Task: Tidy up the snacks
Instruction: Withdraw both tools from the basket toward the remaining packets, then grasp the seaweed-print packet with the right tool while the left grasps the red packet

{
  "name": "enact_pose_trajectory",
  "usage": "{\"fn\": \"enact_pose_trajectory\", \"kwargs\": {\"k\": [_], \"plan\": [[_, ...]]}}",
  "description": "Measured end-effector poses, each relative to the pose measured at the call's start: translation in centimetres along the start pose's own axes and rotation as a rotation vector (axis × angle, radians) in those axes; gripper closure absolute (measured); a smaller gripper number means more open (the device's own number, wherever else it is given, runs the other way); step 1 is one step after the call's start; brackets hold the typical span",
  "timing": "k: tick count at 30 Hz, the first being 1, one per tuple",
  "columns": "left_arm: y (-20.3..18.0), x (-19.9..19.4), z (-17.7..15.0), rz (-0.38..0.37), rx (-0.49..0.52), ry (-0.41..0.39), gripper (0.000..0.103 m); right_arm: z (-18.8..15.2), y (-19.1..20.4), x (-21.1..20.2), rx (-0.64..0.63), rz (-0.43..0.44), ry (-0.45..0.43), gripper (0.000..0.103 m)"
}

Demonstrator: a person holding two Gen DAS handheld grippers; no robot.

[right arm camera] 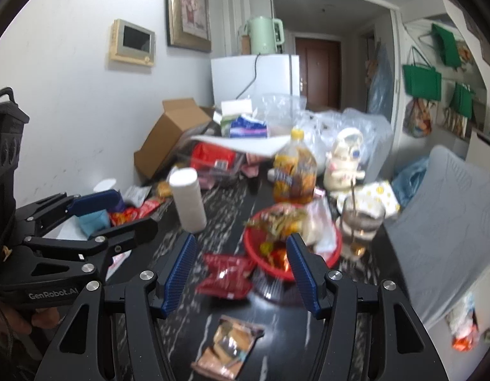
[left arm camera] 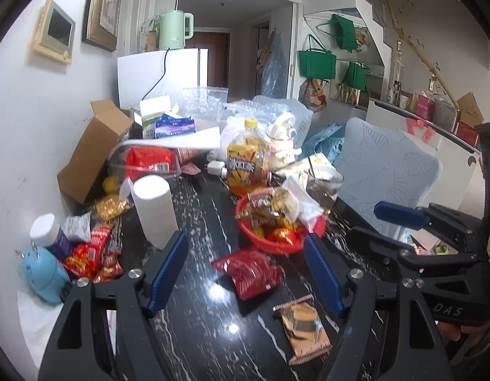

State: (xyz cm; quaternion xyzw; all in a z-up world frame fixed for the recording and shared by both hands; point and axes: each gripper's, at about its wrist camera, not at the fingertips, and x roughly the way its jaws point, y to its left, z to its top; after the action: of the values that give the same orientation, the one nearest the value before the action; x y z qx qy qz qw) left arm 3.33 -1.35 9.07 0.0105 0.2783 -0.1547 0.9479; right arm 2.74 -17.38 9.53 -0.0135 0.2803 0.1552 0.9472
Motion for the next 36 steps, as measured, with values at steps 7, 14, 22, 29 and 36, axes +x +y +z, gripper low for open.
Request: {"fn": "enact_pose_trajectory", "kwargs": {"k": [7,14,22,29,36], "plan": [[-0.3,0.5,-3.3,-0.038,-0.026,0.05,0.029,-4.1,0.0,0.7,0.042,0.029,0.076,0.043],[0.0,2.1,-6.4,-0.048,-0.05,0.126,0.029,-7.9,0.2,2.7,0.065,0.042,0.179,0.043],[1.0,3.4,-9.0,-0.043,-0.097,0.17,0.029,-11.0,-0.1,6.2,0.12,0.074,0.283,0.028],[2.3,5.3,-9.4,0.004,-0.123,0.204,0.029,-13.2,0.2,10.2,0.102,0.062,0.4,0.025],[3.0,7.2,-9.1,0.029,-0.166,0.222,0.029,-12.9,-0.3,11.4,0.048,0.029,0.384,0.053]]}}
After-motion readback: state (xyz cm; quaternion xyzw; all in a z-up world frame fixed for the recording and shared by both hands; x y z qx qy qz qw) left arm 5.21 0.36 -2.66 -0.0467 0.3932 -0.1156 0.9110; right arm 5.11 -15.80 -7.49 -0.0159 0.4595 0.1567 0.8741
